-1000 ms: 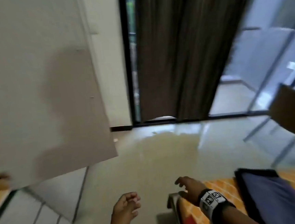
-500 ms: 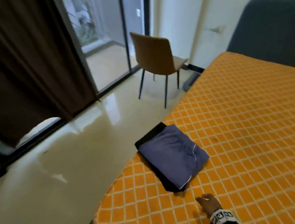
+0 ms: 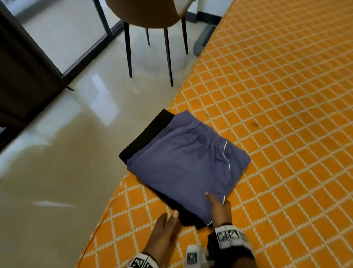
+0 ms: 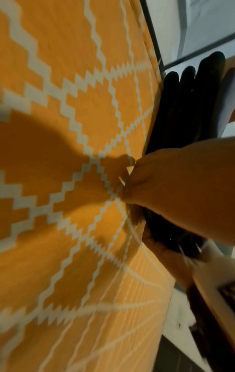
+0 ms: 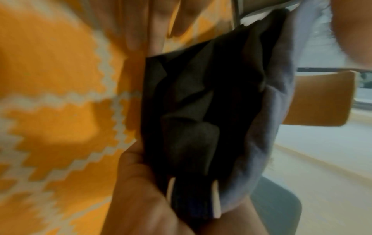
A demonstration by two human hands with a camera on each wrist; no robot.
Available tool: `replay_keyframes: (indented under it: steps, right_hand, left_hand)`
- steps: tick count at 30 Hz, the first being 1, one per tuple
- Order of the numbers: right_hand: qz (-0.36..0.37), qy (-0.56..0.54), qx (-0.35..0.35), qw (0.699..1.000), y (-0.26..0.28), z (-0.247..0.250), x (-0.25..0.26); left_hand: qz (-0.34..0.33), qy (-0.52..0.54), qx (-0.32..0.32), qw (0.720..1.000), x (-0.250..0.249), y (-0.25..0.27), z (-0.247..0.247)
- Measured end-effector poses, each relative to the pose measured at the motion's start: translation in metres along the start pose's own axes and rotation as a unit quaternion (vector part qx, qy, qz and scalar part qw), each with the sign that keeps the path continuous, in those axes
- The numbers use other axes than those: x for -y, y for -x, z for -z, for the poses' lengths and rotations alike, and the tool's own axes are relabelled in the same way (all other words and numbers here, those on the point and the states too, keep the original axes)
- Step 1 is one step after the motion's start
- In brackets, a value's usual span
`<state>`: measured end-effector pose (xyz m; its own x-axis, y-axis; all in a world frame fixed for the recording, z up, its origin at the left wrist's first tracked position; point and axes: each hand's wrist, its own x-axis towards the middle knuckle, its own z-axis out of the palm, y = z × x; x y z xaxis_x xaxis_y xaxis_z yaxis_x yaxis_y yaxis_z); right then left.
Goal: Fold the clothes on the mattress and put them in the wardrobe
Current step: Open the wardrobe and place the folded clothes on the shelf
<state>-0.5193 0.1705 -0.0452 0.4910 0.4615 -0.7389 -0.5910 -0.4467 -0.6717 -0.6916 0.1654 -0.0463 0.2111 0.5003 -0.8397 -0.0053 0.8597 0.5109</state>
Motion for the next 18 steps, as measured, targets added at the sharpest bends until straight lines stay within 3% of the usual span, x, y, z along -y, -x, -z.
replay_keyframes:
  steps: [2, 3, 4, 5, 6, 7, 8, 9, 10, 11, 12, 13, 14, 16, 18]
  right_hand:
    - [0.008, 0.002, 0.051, 0.999, 0.016, -0.004, -0.023]
    - [-0.024, 0.002, 0.098, 0.995, 0.028, -0.004, -0.029]
    - [-0.096, -0.041, 0.153, 0.983, 0.036, 0.001, -0.043]
    - [-0.235, -0.164, 0.215, 0.934, 0.038, 0.003, -0.047]
    - [-0.321, -0.214, 0.239, 0.891, 0.035, 0.012, -0.038]
    - [-0.311, -0.142, 0.262, 0.902, 0.009, 0.030, -0.045]
    - [-0.272, -0.171, 0.319, 0.891, -0.020, 0.049, -0.052]
    - [-0.269, -0.202, 0.395, 0.855, -0.041, 0.071, -0.047]
    - [-0.146, -0.134, 0.251, 0.947, -0.050, 0.086, -0.051]
    - [-0.010, -0.105, 0.177, 0.979, -0.044, 0.087, -0.035]
    - [0.000, -0.119, 0.143, 0.983, -0.024, 0.076, -0.001]
    - [-0.040, -0.088, 0.091, 0.991, -0.009, 0.063, 0.030]
    - [-0.083, -0.170, 0.160, 0.969, -0.012, 0.054, 0.026]
    - [-0.075, -0.099, 0.148, 0.981, -0.028, 0.053, 0.052]
    - [-0.062, 0.053, 0.185, 0.979, -0.054, 0.048, 0.063]
  left_hand:
    - [-0.031, 0.106, 0.018, 0.994, -0.014, 0.008, -0.003]
    - [-0.047, 0.143, 0.014, 0.988, -0.022, 0.014, -0.004]
    - [-0.063, 0.154, -0.016, 0.986, -0.026, 0.015, 0.001]
    - [-0.078, 0.165, -0.046, 0.982, -0.031, 0.017, 0.007]
    - [-0.082, 0.169, -0.075, 0.979, -0.034, 0.018, 0.015]
    - [-0.079, 0.175, -0.097, 0.977, -0.035, 0.017, 0.023]
    - [-0.064, 0.172, -0.121, 0.976, -0.035, 0.015, 0.031]
    - [-0.049, 0.170, -0.135, 0.975, -0.036, 0.014, 0.036]
    - [-0.032, 0.173, -0.135, 0.975, -0.037, 0.013, 0.041]
    - [-0.003, 0.176, -0.116, 0.978, -0.039, 0.012, 0.043]
    - [0.032, 0.170, -0.094, 0.980, -0.039, 0.008, 0.047]
    - [0.064, 0.166, -0.064, 0.982, -0.040, 0.007, 0.048]
    - [0.078, 0.170, -0.042, 0.981, -0.040, 0.005, 0.049]
    - [0.076, 0.176, -0.016, 0.981, -0.042, 0.001, 0.052]
    - [0.057, 0.158, -0.011, 0.986, -0.047, 0.000, 0.053]
